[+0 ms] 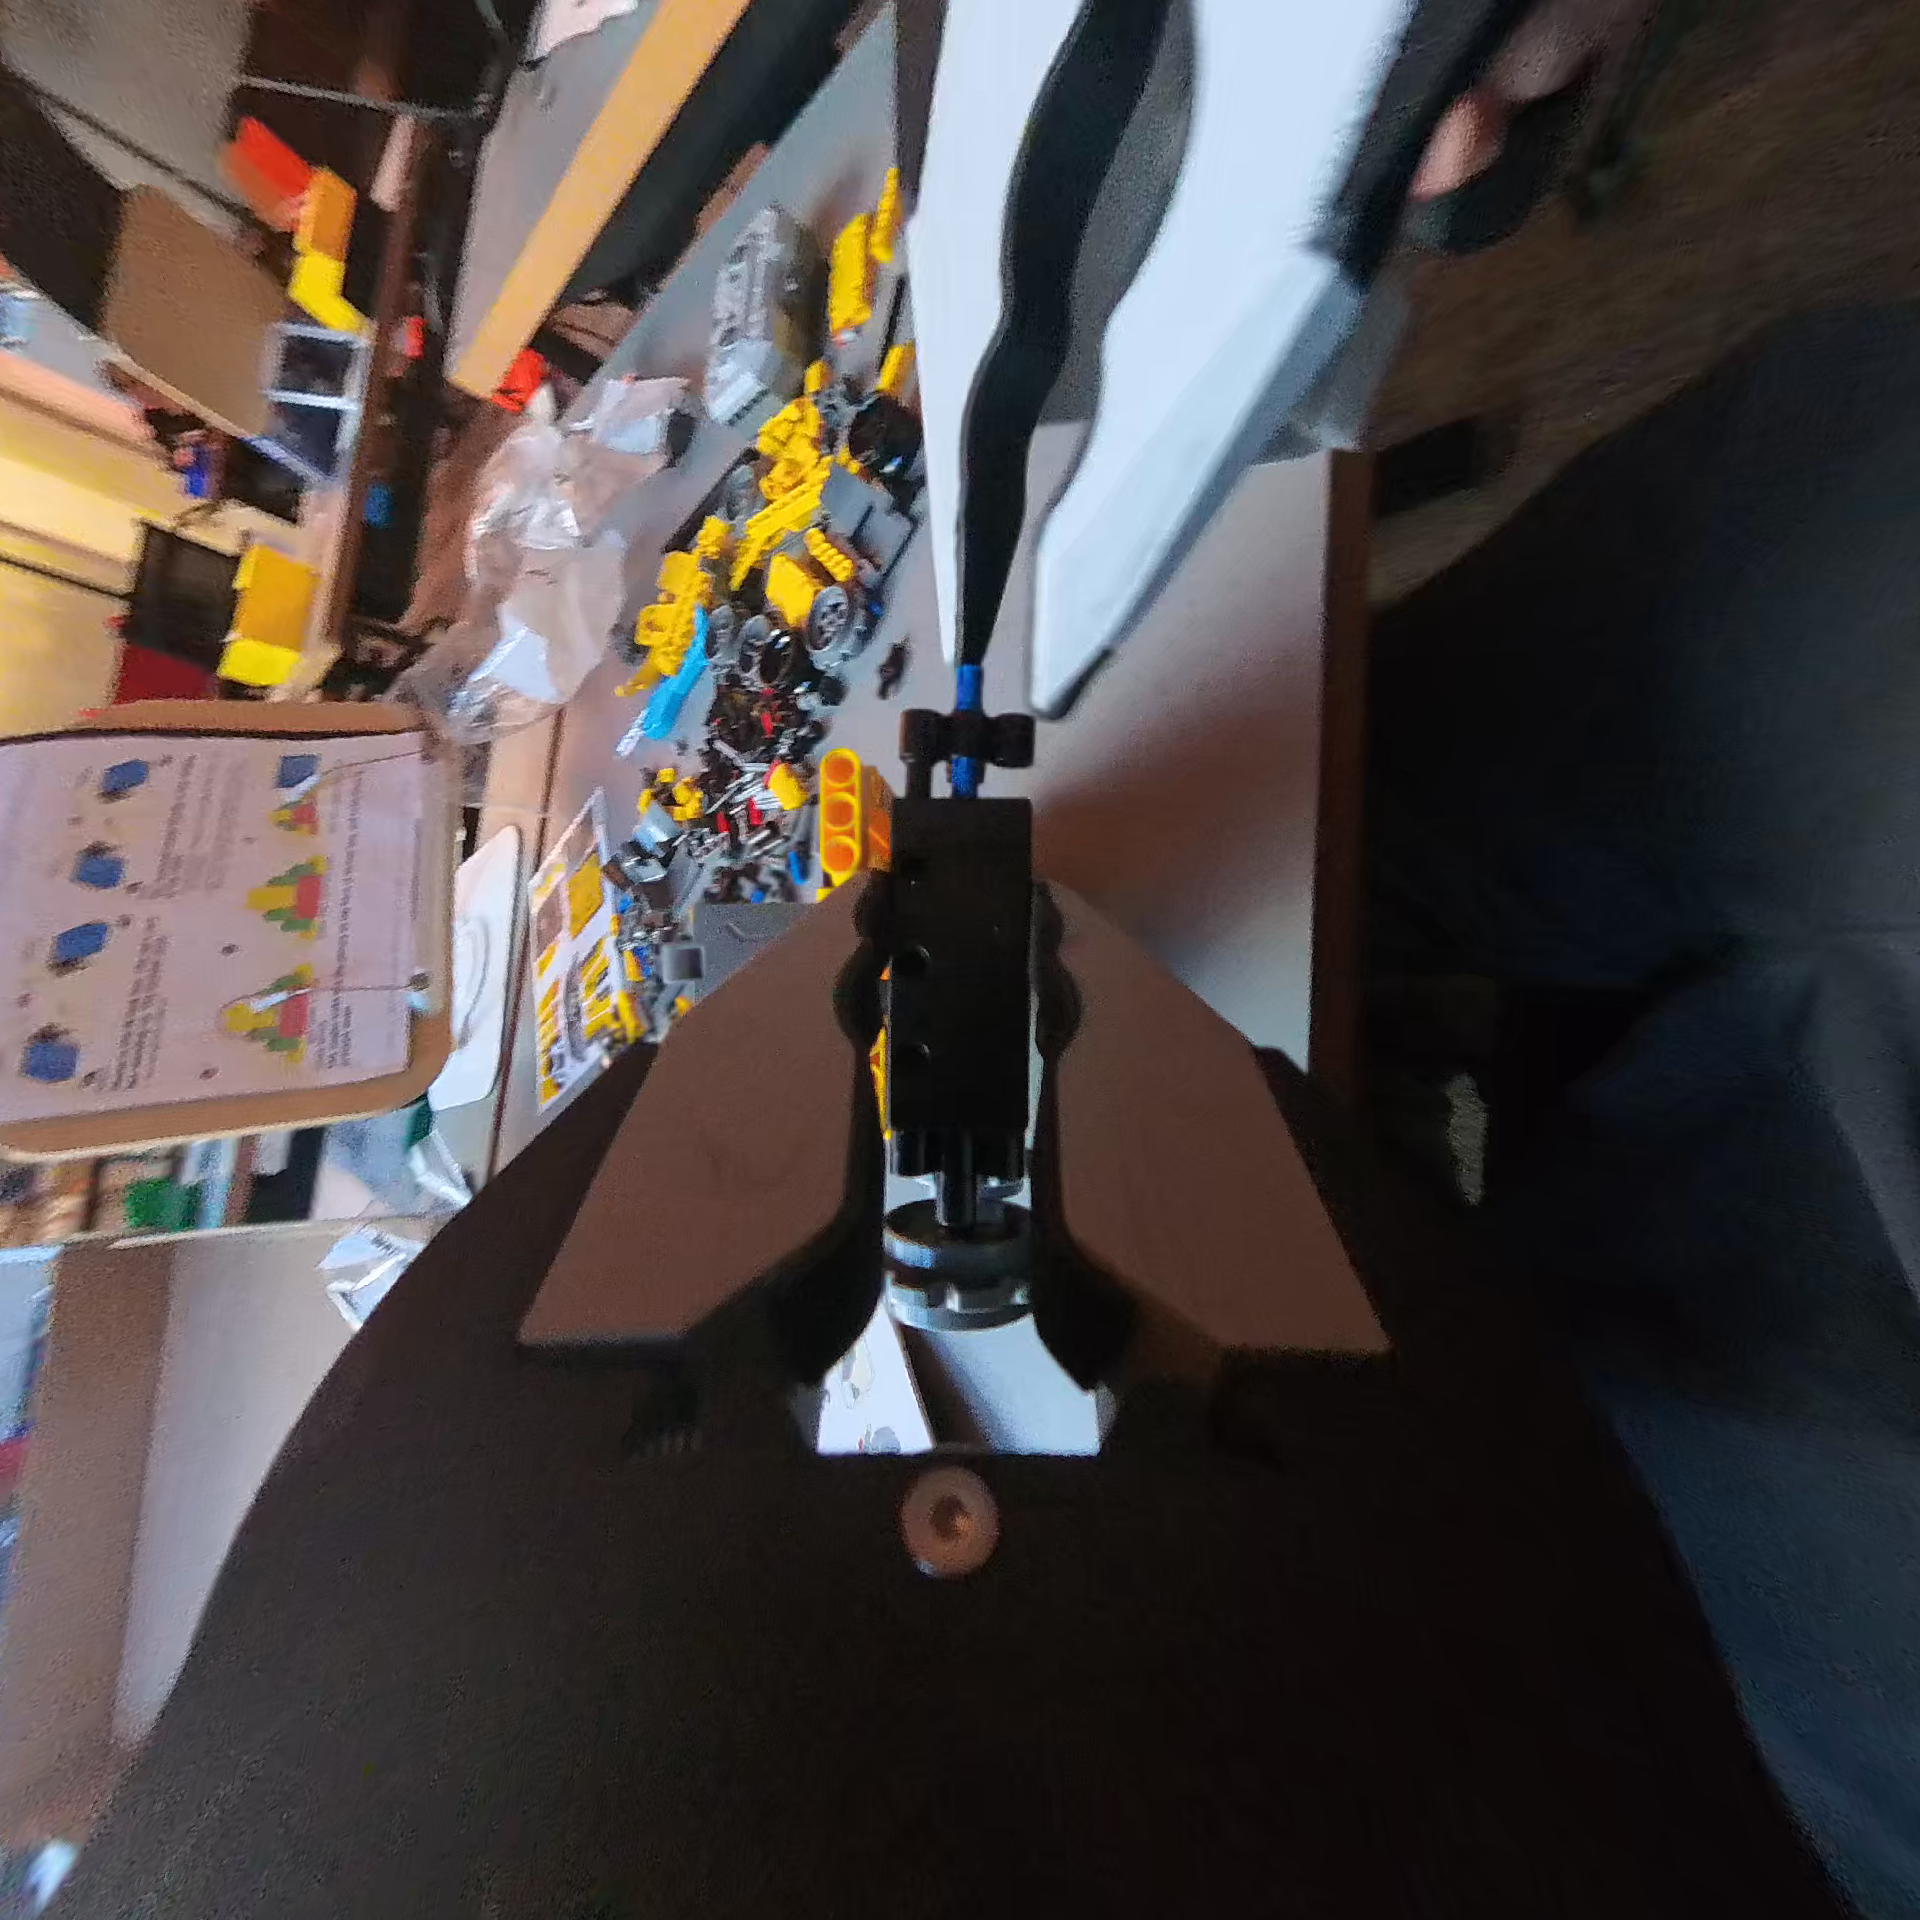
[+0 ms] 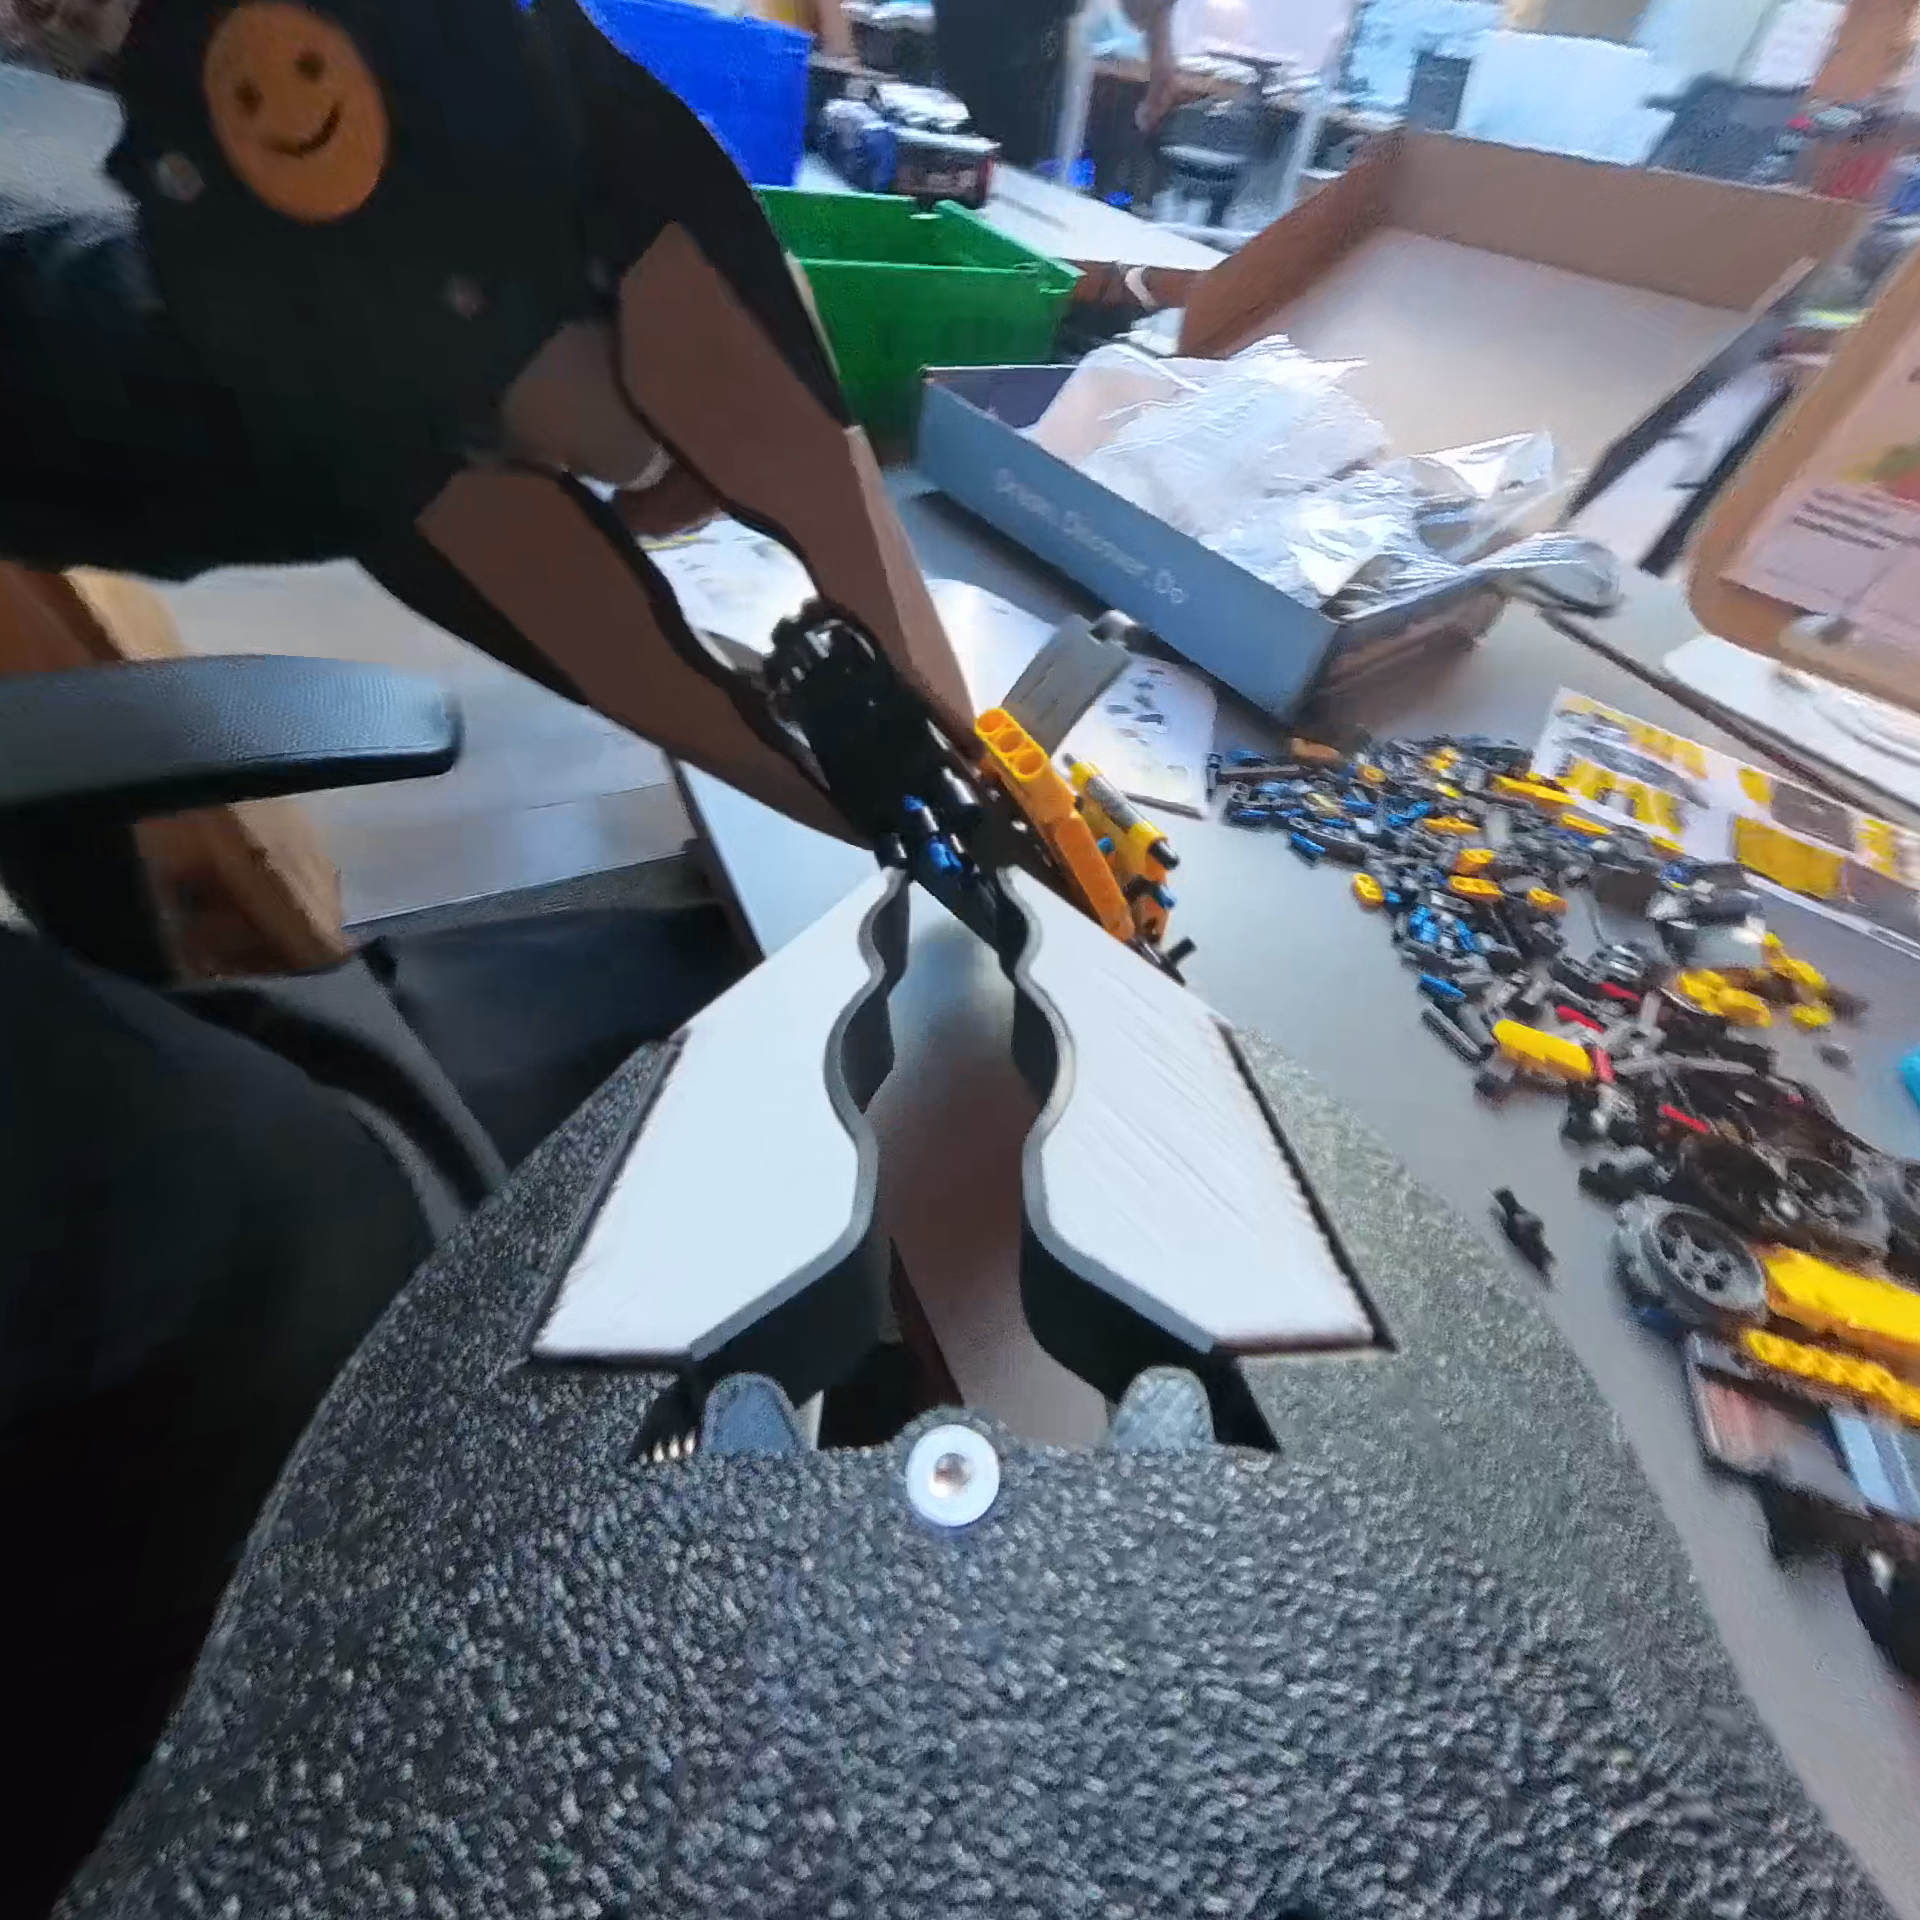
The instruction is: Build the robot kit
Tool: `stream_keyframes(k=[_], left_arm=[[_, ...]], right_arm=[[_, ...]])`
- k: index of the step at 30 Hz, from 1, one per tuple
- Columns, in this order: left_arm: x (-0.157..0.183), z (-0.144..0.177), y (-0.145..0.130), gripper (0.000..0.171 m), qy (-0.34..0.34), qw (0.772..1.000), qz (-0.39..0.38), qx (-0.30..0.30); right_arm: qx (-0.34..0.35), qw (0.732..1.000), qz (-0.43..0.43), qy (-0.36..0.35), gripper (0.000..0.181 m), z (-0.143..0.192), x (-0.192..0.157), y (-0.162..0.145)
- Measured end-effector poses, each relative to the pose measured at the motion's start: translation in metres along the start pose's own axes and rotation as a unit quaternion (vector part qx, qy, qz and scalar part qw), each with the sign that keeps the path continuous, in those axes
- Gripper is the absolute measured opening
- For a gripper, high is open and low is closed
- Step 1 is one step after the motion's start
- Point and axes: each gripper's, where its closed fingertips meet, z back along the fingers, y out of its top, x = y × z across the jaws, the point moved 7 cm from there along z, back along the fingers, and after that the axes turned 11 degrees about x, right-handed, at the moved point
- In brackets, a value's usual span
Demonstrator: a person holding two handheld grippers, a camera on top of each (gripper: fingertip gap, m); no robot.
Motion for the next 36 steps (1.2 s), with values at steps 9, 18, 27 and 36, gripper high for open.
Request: stream_keyframes(k=[9,18,27,36], left_arm=[[-0.005,0.001,-0.004,0.023,0.096,0.986,0.106,0.085],[-0.004,0.021,-0.04,0.023,0.159,0.94,0.235,0.19],[0.003,0.018,-0.062,0.023,0.149,0.899,0.333,0.243],[0.001,0.013,-0.069,0.023,0.139,0.893,0.365,0.222]], right_arm=[[0.047,0.996,-0.018,-0.071,0.045,0.016,-0.019,0.006],[0.027,0.989,-0.143,-0.037,0.046,0.008,0.008,-0.036],[0.009,0.997,-0.011,0.076,0.054,-0.04,0.001,0.009],[-0.049,0.993,0.034,0.099,0.04,-0.057,-0.006,0.015]])
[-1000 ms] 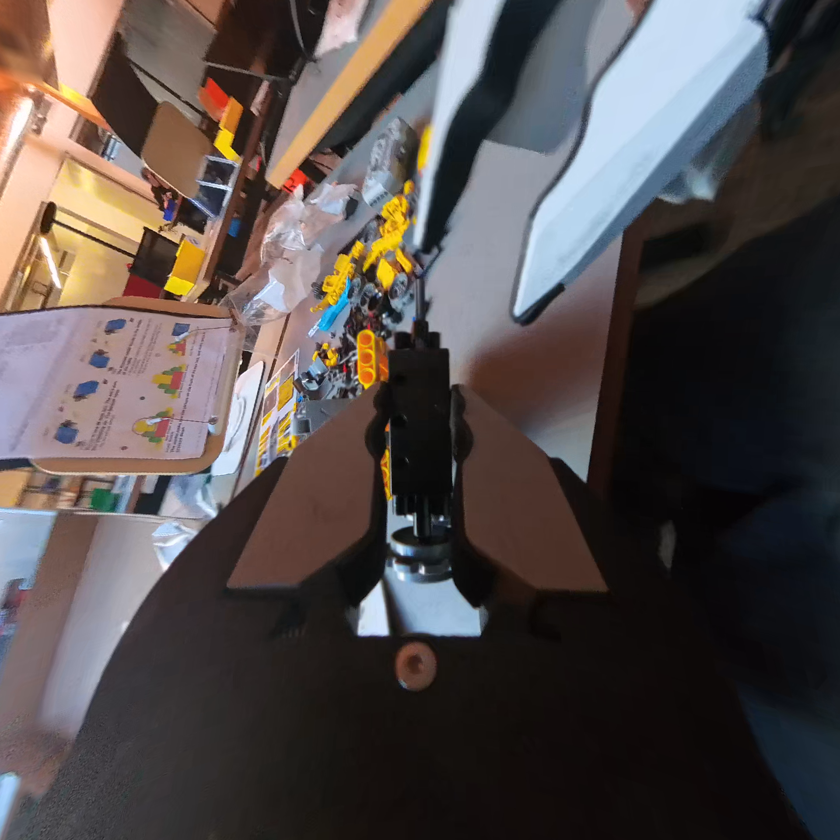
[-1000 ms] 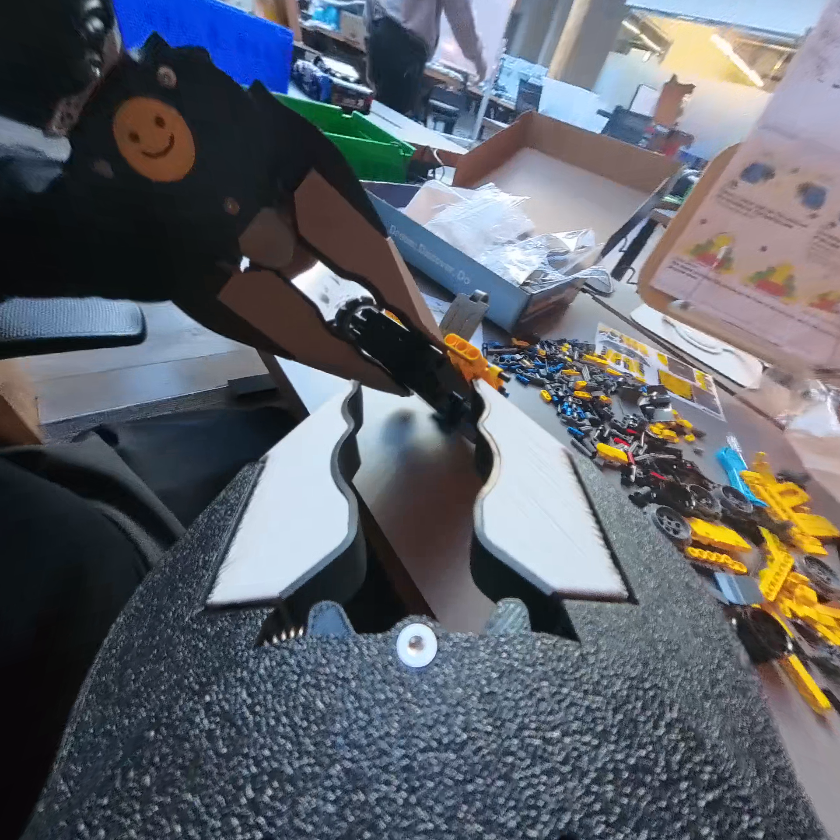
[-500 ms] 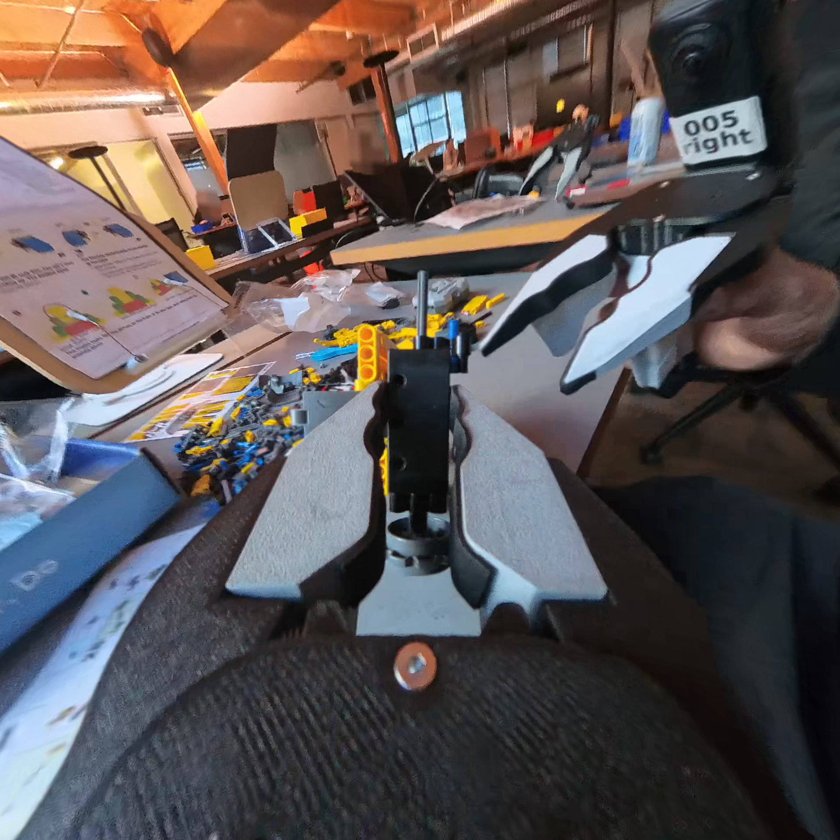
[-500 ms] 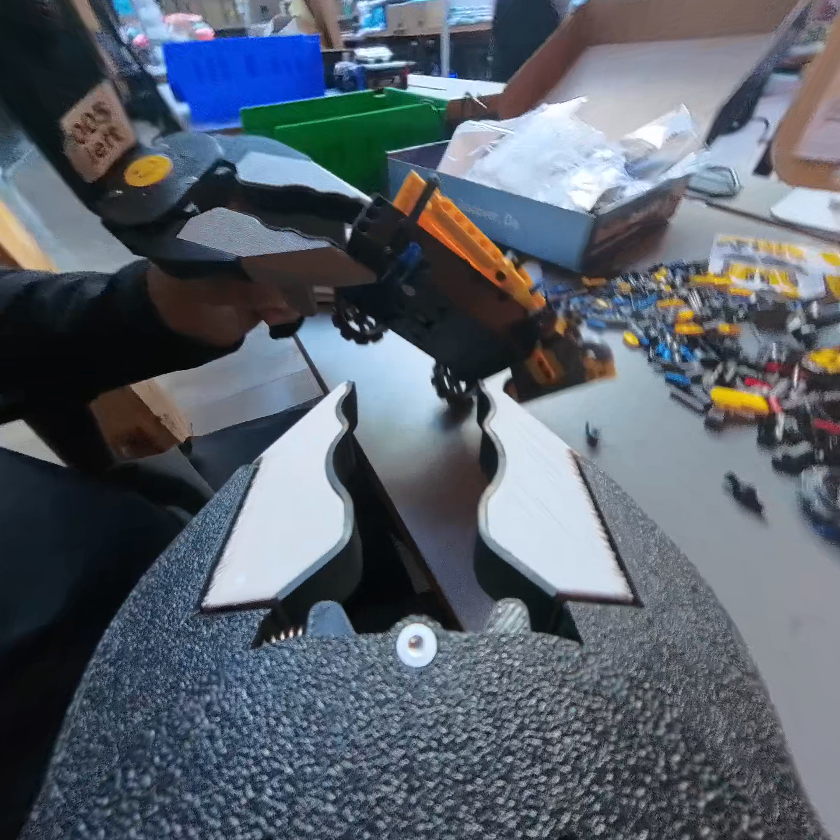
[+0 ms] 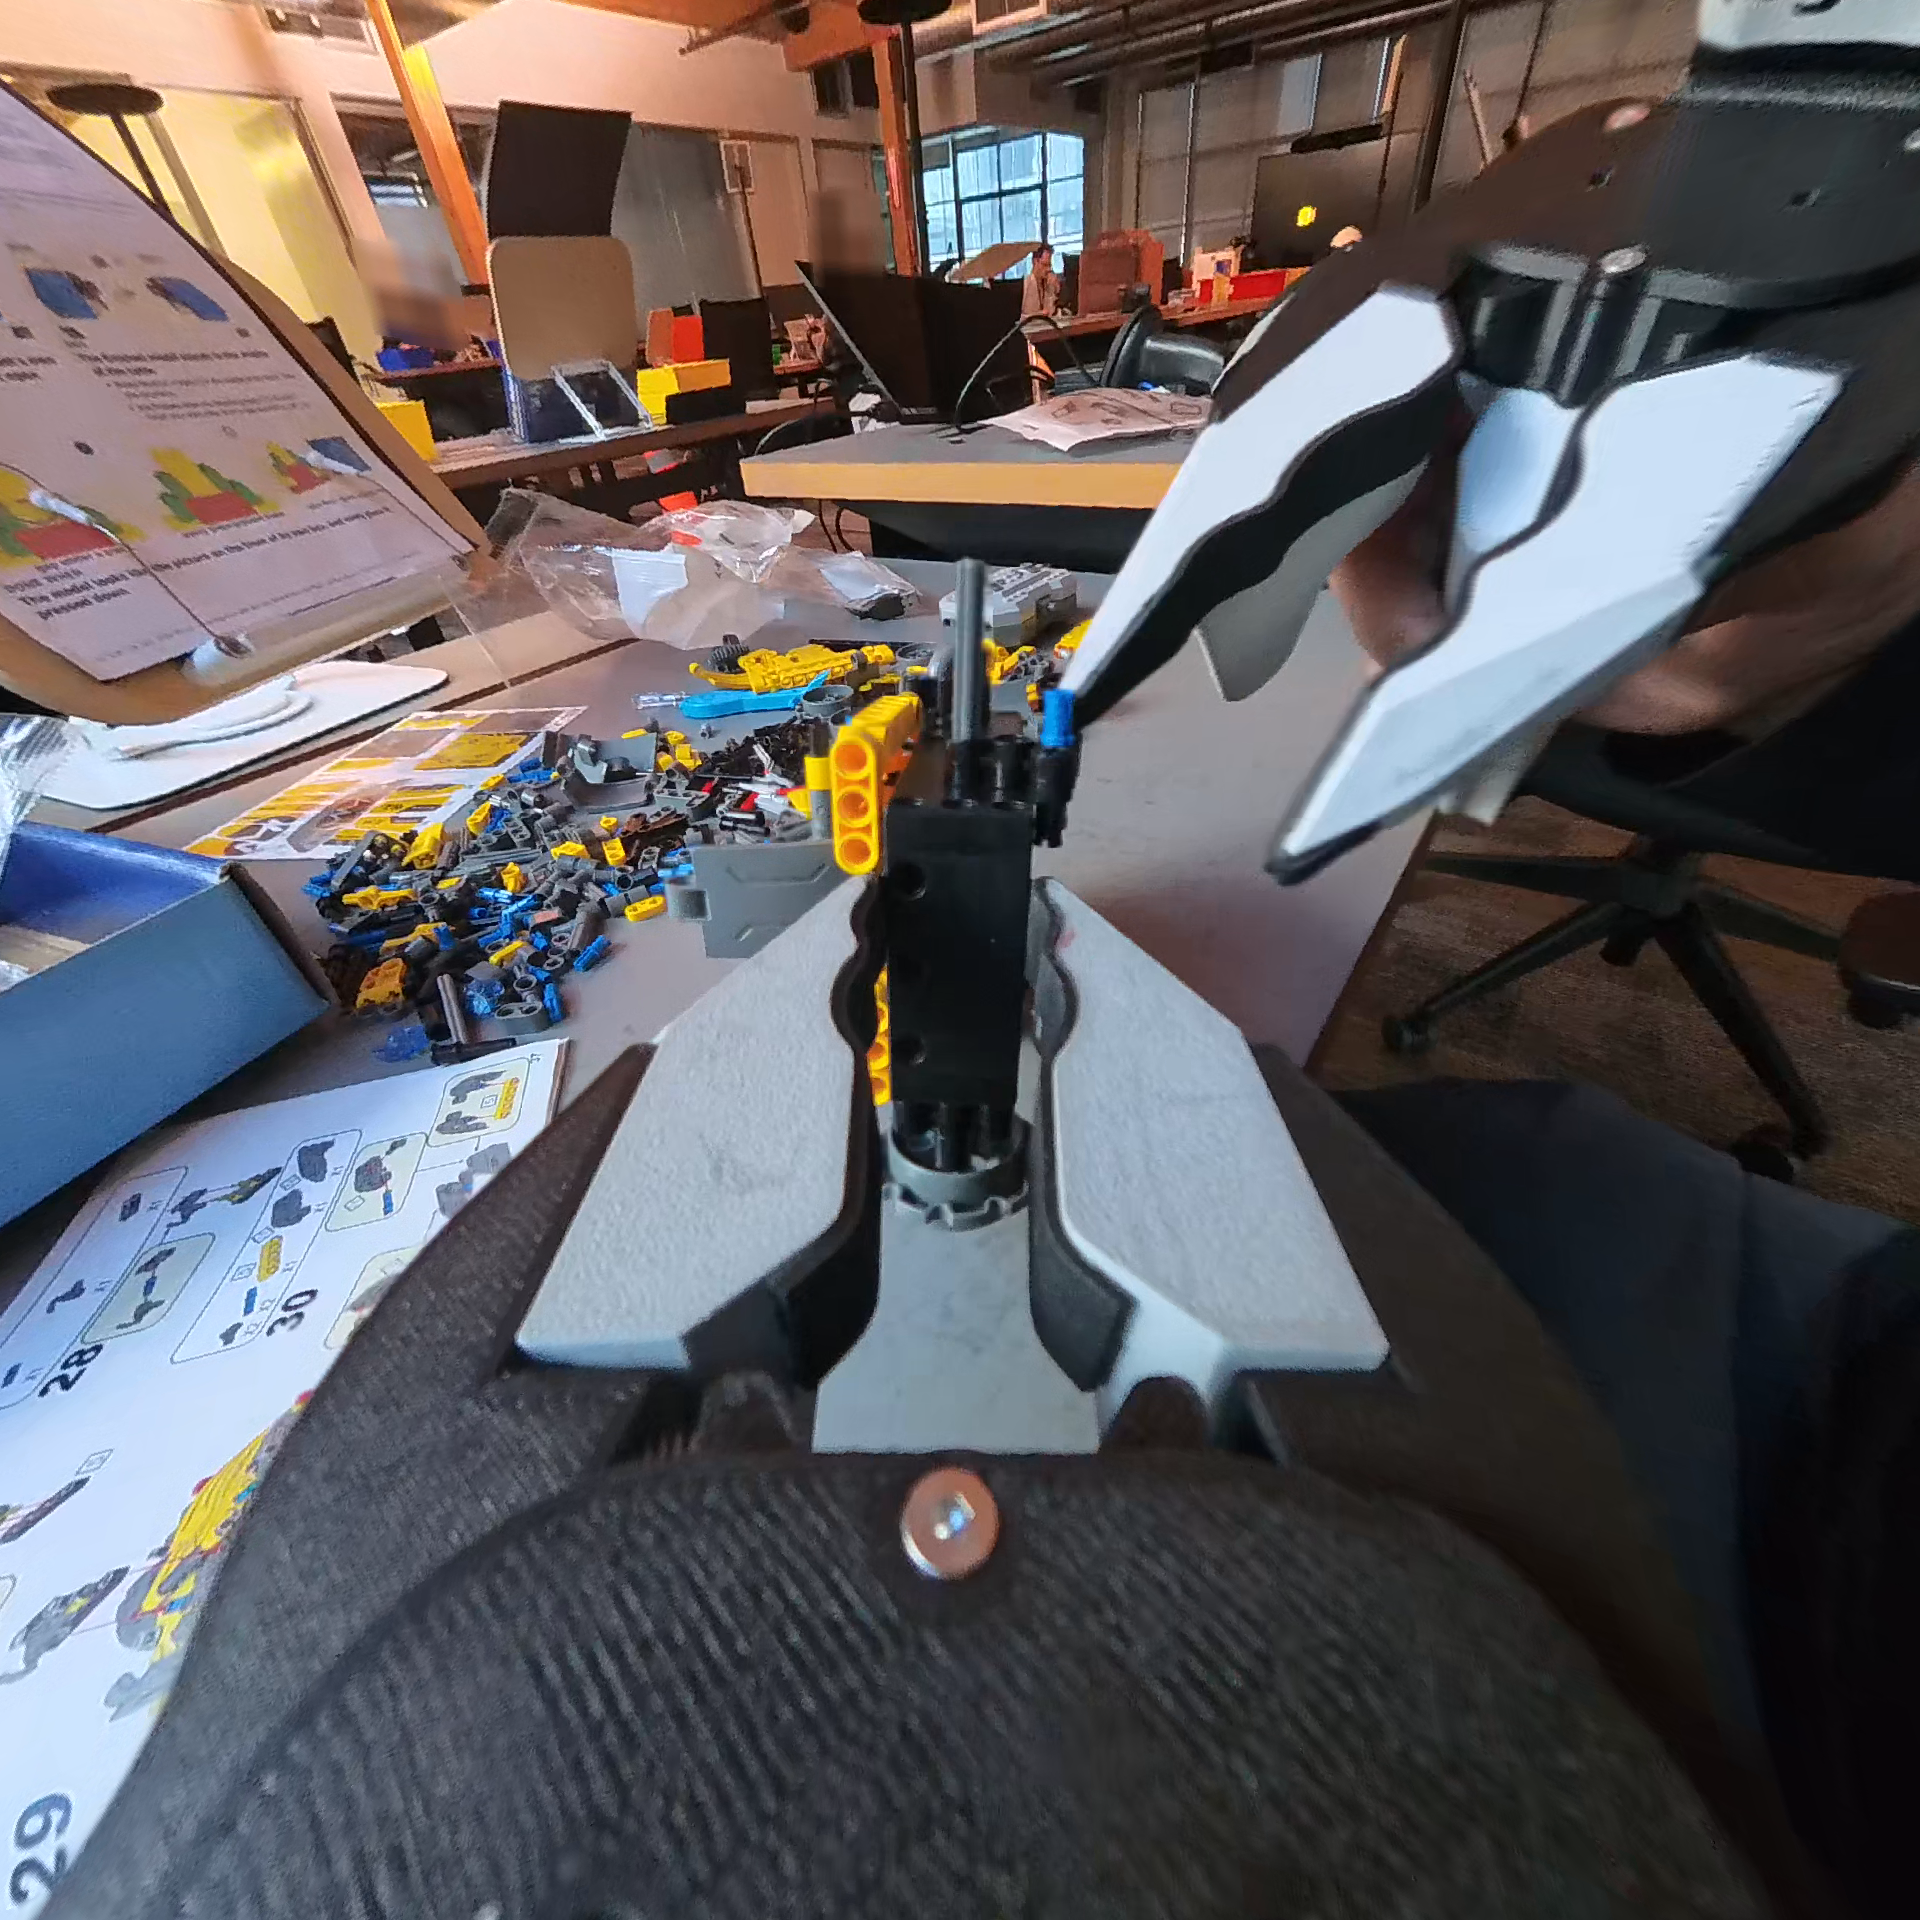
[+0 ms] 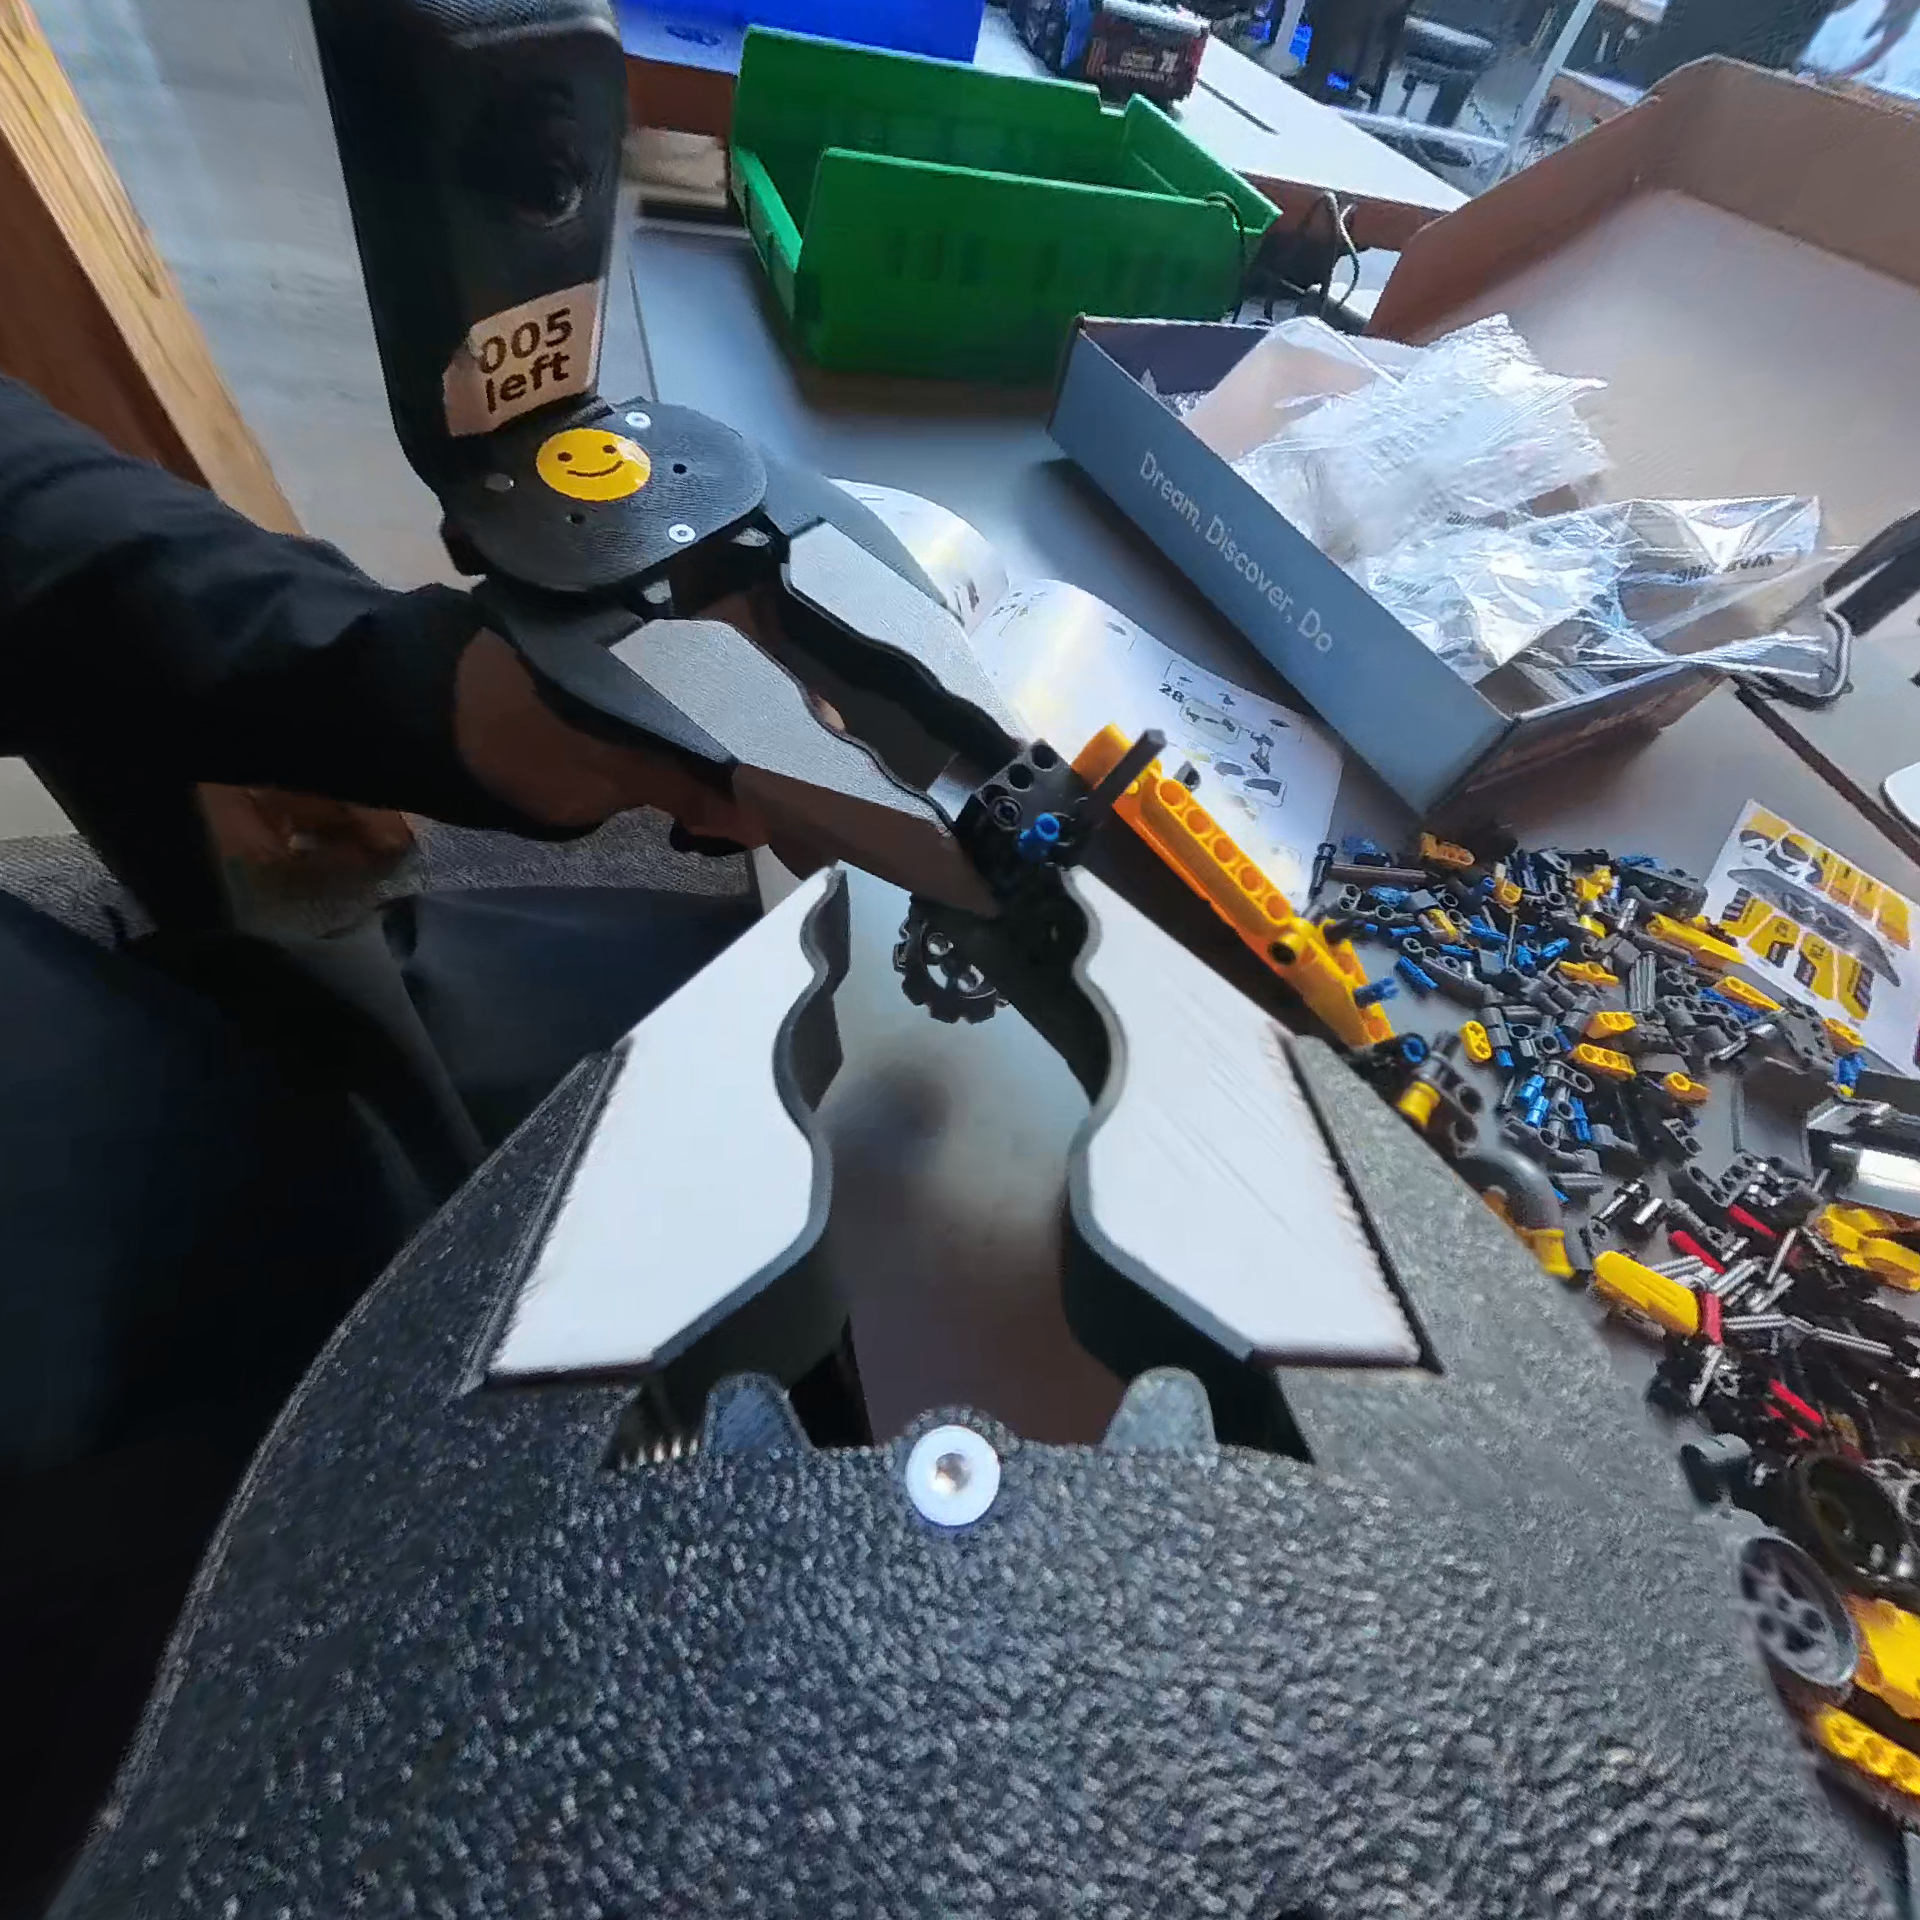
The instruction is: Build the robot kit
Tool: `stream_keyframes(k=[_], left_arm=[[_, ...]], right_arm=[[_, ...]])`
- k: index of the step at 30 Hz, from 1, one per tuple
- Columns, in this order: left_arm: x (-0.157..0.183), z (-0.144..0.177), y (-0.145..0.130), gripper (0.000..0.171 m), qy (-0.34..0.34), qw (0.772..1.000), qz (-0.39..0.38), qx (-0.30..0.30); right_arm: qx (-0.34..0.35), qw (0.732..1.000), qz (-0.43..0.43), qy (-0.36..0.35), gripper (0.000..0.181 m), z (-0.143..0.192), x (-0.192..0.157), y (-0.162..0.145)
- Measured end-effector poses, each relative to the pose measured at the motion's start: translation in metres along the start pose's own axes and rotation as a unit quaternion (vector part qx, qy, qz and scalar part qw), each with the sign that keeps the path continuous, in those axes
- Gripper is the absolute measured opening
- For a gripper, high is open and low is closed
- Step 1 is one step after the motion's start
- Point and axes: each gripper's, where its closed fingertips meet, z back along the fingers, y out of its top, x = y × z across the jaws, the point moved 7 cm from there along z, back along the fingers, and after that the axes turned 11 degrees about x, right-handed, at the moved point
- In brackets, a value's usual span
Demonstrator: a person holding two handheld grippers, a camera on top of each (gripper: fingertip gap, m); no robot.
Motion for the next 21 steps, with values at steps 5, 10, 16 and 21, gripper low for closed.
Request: stream_keyframes(k=[5,10,16,21], left_arm=[[-0.004,0.0,-0.003,0.023,0.008,1.0,0.024,-0.008],[-0.005,0.001,-0.009,0.023,0.01,0.999,0.025,-0.035],[-0.005,0.0,-0.014,0.023,0.01,0.998,0.026,-0.049],[-0.005,-0.001,-0.018,0.024,0.014,0.997,0.024,-0.07]], right_arm=[[-0.021,1.0,0.008,0.003,0.046,-0.006,-0.001,0.002],[-0.043,0.999,-0.008,0.002,0.035,-0.01,0.003,0.001],[-0.055,0.998,-0.027,-0.002,0.036,-0.013,0.006,-0.003],[-0.073,0.997,-0.014,0.008,0.032,-0.016,0.002,-0.006]])
